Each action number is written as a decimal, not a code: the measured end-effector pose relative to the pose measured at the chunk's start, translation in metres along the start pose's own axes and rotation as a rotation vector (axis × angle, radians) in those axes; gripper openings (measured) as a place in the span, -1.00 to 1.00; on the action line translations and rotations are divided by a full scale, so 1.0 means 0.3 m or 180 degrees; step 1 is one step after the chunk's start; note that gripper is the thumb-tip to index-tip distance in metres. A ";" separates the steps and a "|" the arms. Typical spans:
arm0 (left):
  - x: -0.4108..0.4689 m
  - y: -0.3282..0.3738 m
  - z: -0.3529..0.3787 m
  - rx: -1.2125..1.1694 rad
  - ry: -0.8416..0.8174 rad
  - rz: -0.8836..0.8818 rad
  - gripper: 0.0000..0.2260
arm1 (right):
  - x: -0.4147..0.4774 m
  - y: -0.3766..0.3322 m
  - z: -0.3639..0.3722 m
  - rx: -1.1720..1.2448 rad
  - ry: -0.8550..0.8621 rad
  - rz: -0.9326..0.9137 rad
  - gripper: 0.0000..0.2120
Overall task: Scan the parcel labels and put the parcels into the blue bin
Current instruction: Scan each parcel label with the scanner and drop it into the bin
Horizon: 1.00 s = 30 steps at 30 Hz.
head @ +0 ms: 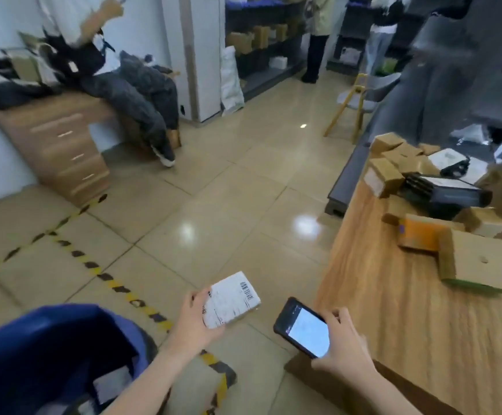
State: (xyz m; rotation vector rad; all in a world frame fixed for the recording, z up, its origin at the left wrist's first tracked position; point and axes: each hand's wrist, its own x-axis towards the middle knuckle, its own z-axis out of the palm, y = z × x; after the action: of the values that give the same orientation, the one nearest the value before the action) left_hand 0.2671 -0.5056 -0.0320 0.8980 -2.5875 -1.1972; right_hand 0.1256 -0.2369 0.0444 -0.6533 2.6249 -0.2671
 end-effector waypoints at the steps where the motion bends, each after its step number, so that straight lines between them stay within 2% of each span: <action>1: -0.055 -0.102 -0.049 -0.0035 0.0189 -0.0238 -0.21 | 0.012 -0.092 0.045 0.0068 -0.0140 -0.0093 -0.08; 4: -0.253 -0.376 -0.177 -0.0229 0.0661 -0.0971 -0.22 | 0.026 -0.366 0.198 0.0096 -0.0606 -0.0407 -0.10; 8: -0.527 -0.635 -0.288 -0.0436 0.1015 -0.1978 -0.22 | -0.017 -0.679 0.412 0.0225 -0.1134 -0.0784 -0.20; 15: -0.791 -0.927 -0.304 -0.0516 0.1342 -0.3251 -0.19 | -0.048 -1.007 0.783 0.0486 -0.1978 -0.0981 -0.33; 18: -0.798 -1.044 -0.277 -0.0471 0.1432 -0.3449 -0.20 | -0.036 -1.104 0.956 0.0620 -0.2037 -0.0846 -0.37; 24: -0.667 -1.333 -0.169 -0.0620 0.1514 -0.3454 -0.21 | 0.037 -1.234 1.308 0.0877 -0.1949 -0.0425 -0.28; 27: -0.581 -1.497 -0.081 -0.0637 0.1433 -0.3535 -0.22 | 0.118 -1.245 1.498 0.1045 -0.1977 -0.0110 -0.22; 30: -0.494 -1.657 0.021 -0.0615 0.1100 -0.3621 -0.23 | 0.214 -1.233 1.686 0.1073 -0.1935 0.0226 -0.21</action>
State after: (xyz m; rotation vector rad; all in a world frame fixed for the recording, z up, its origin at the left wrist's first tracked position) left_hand 0.6115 -0.6653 -0.3857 2.3832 -1.5619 -1.2423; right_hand 0.4468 -0.6319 -0.3262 -0.4358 1.9576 -0.4047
